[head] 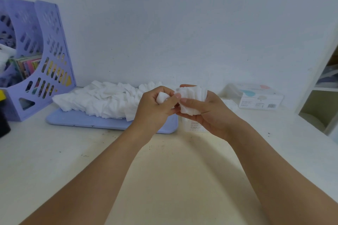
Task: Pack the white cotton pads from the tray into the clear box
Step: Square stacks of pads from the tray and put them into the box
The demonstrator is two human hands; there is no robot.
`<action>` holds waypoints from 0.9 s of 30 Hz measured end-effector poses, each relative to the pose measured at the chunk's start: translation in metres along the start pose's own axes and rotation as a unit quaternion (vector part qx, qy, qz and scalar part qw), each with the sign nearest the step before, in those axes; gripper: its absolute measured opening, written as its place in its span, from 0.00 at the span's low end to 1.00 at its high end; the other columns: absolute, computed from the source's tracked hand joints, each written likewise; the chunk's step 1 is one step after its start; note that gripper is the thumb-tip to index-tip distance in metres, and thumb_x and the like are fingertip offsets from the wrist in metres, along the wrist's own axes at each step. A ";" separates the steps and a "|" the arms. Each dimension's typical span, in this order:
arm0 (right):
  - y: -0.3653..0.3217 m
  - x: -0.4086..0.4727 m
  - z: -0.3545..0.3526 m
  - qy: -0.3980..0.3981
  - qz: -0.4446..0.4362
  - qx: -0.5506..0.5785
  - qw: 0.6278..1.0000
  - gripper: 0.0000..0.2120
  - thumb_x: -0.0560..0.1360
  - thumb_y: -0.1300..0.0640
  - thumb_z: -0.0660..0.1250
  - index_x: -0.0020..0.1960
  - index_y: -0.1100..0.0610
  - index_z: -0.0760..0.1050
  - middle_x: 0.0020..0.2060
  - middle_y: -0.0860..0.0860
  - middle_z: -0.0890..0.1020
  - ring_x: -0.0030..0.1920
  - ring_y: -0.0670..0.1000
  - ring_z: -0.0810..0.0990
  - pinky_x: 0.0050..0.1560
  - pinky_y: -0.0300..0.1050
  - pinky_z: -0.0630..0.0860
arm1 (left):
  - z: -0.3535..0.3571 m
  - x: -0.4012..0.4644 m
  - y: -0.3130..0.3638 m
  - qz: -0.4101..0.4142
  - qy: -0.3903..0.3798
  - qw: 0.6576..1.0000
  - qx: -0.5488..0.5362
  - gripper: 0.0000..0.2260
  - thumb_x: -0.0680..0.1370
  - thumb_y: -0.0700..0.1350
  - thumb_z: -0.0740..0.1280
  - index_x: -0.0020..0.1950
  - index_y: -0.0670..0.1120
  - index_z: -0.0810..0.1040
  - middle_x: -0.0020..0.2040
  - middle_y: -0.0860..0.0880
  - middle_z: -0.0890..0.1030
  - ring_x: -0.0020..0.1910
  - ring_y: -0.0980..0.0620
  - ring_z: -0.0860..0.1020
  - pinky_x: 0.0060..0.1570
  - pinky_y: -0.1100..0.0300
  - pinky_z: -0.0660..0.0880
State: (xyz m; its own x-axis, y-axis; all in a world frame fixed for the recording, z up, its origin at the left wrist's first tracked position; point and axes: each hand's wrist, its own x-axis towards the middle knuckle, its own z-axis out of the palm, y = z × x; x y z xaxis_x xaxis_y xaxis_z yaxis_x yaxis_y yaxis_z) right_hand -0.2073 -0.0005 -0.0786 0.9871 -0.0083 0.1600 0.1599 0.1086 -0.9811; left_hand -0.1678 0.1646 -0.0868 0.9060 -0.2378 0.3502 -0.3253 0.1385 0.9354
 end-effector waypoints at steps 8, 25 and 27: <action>-0.003 -0.002 -0.001 -0.011 0.001 0.036 0.999 0.18 0.80 0.66 0.66 0.69 0.62 0.74 0.60 0.60 0.83 0.60 0.59 0.84 0.60 0.54 0.81 | 0.000 -0.001 0.007 -0.042 0.014 0.996 -0.076 0.08 0.80 0.39 0.69 0.41 0.43 0.78 0.37 0.48 0.82 0.40 0.54 0.84 0.41 0.60 0.82; -0.005 -0.001 0.013 0.130 -0.069 -0.032 0.989 0.18 0.76 0.65 0.72 0.64 0.55 0.78 0.53 0.55 0.85 0.49 0.49 0.86 0.44 0.42 0.82 | 0.001 -0.001 0.010 -0.101 0.021 0.972 -0.209 0.05 0.80 0.39 0.69 0.44 0.41 0.77 0.49 0.39 0.84 0.48 0.44 0.84 0.46 0.54 0.83; -0.008 -0.004 0.012 0.077 -0.022 0.023 0.997 0.14 0.76 0.65 0.73 0.61 0.58 0.80 0.48 0.53 0.85 0.43 0.47 0.85 0.39 0.38 0.79 | 0.000 -0.002 0.013 -0.142 -0.013 0.955 -0.260 0.04 0.80 0.39 0.69 0.46 0.41 0.78 0.48 0.40 0.84 0.46 0.45 0.84 0.44 0.55 0.83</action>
State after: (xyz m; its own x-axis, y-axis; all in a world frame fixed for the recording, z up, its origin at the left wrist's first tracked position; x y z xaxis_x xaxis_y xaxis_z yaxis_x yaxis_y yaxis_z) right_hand -0.2124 0.0105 -0.0701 0.9696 -0.1657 0.1803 0.2056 0.1509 -0.9669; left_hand -0.1743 0.1670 -0.0753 0.9281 -0.3605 0.0932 0.1175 0.5211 0.8454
